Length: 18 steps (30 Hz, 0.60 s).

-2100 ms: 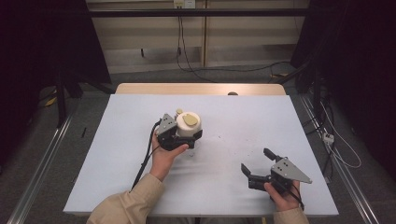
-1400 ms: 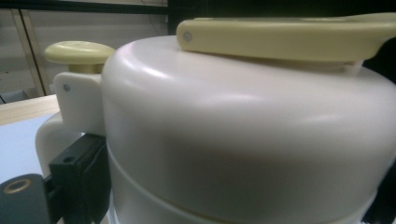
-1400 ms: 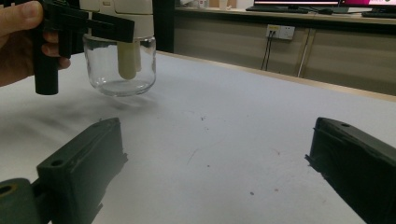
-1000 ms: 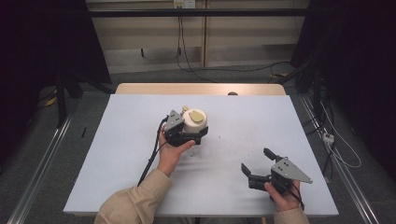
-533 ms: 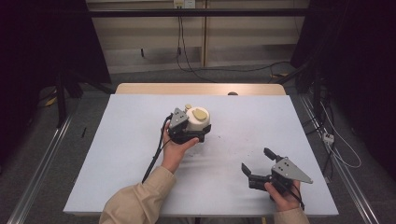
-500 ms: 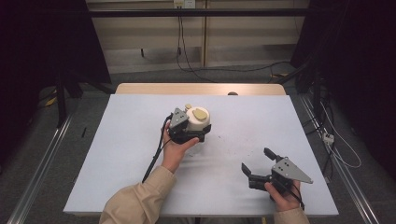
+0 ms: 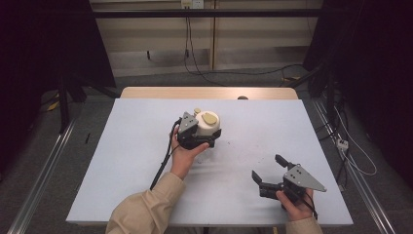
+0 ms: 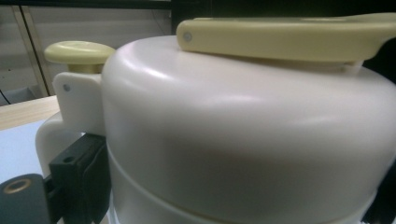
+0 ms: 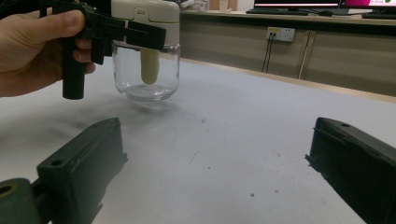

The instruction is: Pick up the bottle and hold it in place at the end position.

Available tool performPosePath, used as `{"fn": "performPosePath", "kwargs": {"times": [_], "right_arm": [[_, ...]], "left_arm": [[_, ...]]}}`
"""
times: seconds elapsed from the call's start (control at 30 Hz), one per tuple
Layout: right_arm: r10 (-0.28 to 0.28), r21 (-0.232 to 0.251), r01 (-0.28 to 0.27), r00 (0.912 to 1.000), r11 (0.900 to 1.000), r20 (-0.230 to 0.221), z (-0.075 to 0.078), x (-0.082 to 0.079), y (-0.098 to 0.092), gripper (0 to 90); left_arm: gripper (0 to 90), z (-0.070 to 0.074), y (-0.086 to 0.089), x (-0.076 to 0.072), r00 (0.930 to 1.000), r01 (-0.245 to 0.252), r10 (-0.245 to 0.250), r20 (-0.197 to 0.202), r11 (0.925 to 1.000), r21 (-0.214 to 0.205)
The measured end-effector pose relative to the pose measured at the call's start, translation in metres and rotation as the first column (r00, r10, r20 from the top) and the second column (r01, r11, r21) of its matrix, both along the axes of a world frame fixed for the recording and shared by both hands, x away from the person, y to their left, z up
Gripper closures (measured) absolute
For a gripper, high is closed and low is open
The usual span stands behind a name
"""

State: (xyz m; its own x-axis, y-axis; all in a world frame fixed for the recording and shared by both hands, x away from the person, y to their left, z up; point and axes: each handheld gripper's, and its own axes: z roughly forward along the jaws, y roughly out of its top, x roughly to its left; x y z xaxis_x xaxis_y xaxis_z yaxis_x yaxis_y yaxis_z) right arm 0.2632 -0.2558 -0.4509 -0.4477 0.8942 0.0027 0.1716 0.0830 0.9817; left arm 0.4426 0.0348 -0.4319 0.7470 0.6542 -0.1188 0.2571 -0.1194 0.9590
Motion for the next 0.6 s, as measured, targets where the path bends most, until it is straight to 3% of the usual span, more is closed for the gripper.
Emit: {"fn": "performPosePath", "kwargs": {"times": [0.6], "right_arm": [[0.005, 0.001, -0.005, 1.0, 1.0, -0.001, 0.0, 0.0, 0.0003, 2.7]], "left_arm": [[6.5, -0.0028, -0.0048, 0.0036, 1.0, -0.006, 0.006, 0.003, 1.0, 0.003]]}}
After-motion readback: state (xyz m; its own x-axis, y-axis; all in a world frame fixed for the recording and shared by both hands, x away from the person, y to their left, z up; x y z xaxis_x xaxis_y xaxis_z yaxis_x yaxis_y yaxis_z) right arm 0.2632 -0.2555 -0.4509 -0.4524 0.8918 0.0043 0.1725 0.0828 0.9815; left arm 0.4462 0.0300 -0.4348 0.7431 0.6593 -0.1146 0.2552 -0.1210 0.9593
